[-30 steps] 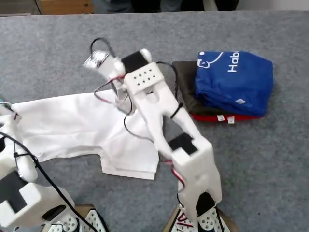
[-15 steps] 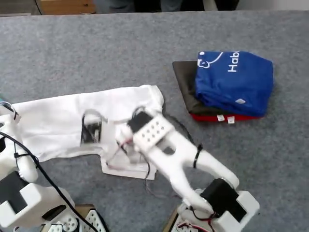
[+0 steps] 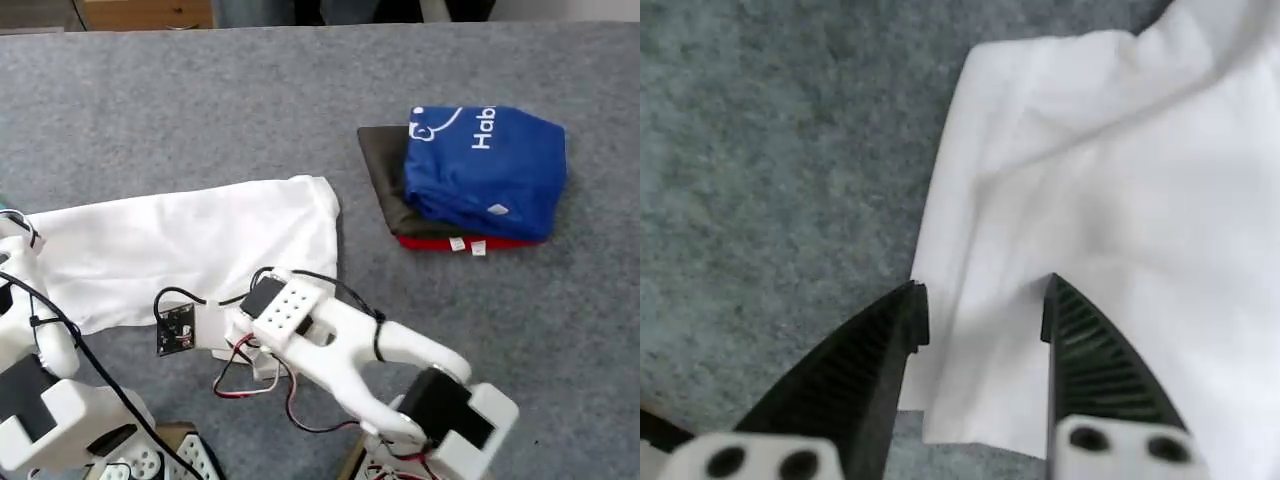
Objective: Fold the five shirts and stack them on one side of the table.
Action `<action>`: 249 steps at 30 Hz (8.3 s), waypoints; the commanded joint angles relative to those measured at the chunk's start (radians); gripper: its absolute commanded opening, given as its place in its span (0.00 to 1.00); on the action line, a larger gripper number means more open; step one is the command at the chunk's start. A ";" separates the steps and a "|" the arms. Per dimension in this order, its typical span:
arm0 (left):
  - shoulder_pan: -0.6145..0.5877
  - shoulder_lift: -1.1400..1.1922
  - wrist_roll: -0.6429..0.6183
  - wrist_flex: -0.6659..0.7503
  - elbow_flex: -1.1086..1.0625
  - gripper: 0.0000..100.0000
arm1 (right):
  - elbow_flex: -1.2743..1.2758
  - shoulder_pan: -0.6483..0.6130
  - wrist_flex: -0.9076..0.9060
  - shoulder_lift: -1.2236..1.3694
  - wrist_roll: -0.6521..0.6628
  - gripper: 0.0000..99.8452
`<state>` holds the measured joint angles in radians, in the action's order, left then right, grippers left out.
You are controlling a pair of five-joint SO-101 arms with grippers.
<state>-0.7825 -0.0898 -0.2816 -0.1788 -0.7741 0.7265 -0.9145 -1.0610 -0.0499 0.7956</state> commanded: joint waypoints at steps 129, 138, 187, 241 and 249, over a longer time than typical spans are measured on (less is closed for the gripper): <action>0.015 -0.032 0.009 0.006 -0.001 0.03 | -1.191 0.176 -0.661 0.553 -0.066 0.01; 0.007 -0.041 0.012 0.002 -0.013 0.03 | -1.147 0.098 -0.270 0.667 -0.153 0.01; -0.093 0.657 0.873 -1.105 0.866 0.11 | -1.127 0.350 -0.700 0.107 -0.160 0.01; 1.294 -0.133 0.118 -0.749 0.338 0.03 | -1.228 0.956 -0.698 -0.329 -0.227 0.01; 1.221 -0.114 -0.075 -0.713 0.369 0.21 | -1.067 0.950 -0.644 -0.335 -0.226 0.01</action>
<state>0.4741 -0.2002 -0.2585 -0.9106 -0.4488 -0.3844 0.0307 -1.7453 -0.3644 0.5808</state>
